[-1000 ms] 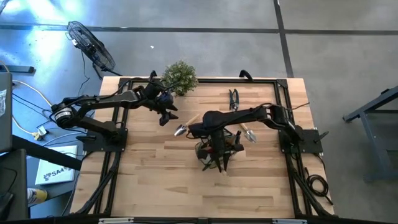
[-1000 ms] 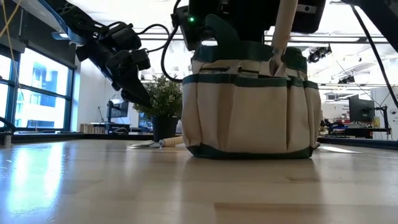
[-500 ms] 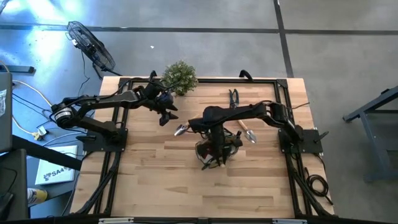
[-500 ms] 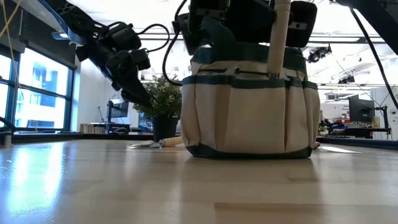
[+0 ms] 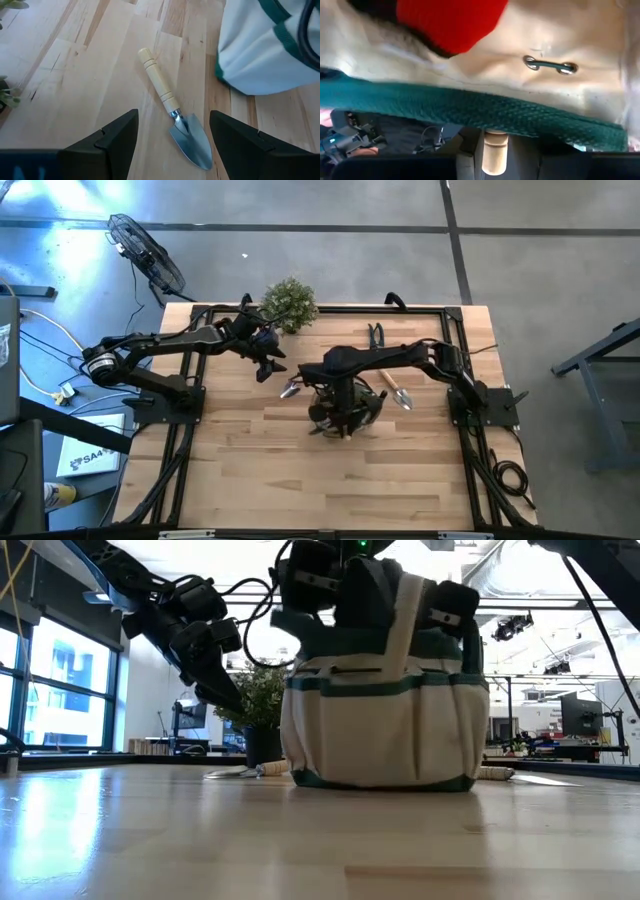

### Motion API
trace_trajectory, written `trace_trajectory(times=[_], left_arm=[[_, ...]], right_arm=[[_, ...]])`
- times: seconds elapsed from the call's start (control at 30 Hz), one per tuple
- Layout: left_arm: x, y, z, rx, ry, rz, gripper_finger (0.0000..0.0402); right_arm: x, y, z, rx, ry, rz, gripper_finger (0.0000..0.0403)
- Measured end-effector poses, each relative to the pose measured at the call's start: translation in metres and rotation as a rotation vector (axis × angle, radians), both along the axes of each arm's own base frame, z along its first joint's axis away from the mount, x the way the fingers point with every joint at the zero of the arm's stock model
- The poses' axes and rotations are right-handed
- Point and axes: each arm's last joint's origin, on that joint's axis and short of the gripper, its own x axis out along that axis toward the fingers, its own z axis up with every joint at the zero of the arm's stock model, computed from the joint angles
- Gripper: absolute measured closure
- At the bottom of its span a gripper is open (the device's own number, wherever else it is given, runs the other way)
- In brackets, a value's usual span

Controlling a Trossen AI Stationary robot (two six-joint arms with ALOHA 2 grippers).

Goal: Pick & Place Garden tools in Gardening bag
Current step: Put the bottom right brown trowel into the green bag

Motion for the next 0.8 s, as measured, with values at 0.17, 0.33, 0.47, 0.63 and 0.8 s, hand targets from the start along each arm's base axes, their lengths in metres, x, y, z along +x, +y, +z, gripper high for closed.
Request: trace_trajectory(times=[0.17,0.33,0.47,0.63,0.8], left_arm=[[0.0,0.0,0.0,0.005,0.0,-0.003,0.0162],[0.0,0.0,0.0,0.004,0.0,-0.003,0.0162],[0.0,0.0,0.0,0.004,0.0,-0.004,0.0162],[0.0,0.0,0.0,0.004,0.0,-0.003,0.0162],[0.0,0.0,0.0,0.003,0.0,-0.003,0.0162]], right_arm=[[0.007,0.008,-0.001,-0.017,-0.081,0.022,0.0331],[0.006,0.006,-0.001,-0.044,-0.07,0.014,0.0323],[0.005,0.001,-0.002,-0.076,-0.043,-0.003,0.0304],[0.005,-0.001,-0.003,-0.1,-0.043,-0.004,0.0271],[0.005,-0.003,-0.003,-0.103,-0.047,-0.005,0.0243]])
